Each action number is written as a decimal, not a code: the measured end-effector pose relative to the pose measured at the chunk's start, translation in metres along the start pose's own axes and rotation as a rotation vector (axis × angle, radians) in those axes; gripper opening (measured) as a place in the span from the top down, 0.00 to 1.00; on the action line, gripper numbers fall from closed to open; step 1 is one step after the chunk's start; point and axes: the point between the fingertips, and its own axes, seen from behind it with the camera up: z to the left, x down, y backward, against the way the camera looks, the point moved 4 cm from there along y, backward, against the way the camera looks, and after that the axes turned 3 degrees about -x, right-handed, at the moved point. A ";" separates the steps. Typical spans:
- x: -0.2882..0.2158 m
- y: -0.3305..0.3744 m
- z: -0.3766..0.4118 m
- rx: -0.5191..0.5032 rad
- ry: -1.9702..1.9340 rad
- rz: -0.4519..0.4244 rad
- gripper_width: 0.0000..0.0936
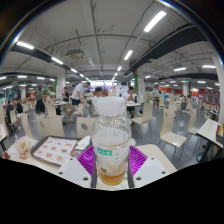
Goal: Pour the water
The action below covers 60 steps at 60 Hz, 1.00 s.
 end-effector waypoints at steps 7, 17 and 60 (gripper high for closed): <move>0.056 -0.010 -0.022 0.021 0.022 0.071 0.57; 0.115 -0.013 -0.038 0.046 0.009 0.133 0.57; 0.123 0.093 -0.007 0.133 -0.069 0.347 0.10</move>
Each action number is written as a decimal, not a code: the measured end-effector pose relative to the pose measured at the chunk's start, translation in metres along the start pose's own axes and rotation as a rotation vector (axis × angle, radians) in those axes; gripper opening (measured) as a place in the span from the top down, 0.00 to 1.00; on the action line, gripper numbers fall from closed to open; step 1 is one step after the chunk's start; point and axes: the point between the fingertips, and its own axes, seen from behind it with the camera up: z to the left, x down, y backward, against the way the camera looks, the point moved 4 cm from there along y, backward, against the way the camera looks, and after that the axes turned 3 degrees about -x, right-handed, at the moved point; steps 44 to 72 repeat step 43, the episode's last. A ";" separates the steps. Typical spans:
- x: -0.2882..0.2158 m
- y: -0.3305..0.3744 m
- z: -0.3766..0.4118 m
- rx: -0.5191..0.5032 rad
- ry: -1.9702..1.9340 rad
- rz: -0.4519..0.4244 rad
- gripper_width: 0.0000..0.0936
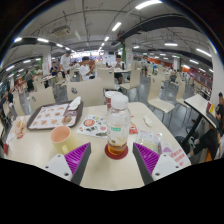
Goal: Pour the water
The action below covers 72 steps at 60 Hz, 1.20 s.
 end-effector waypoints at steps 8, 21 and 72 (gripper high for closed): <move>0.011 0.064 0.024 0.015 -0.001 0.043 0.09; 0.020 0.140 0.059 0.041 0.031 0.051 0.09; 0.015 0.174 0.082 0.000 0.067 0.027 0.10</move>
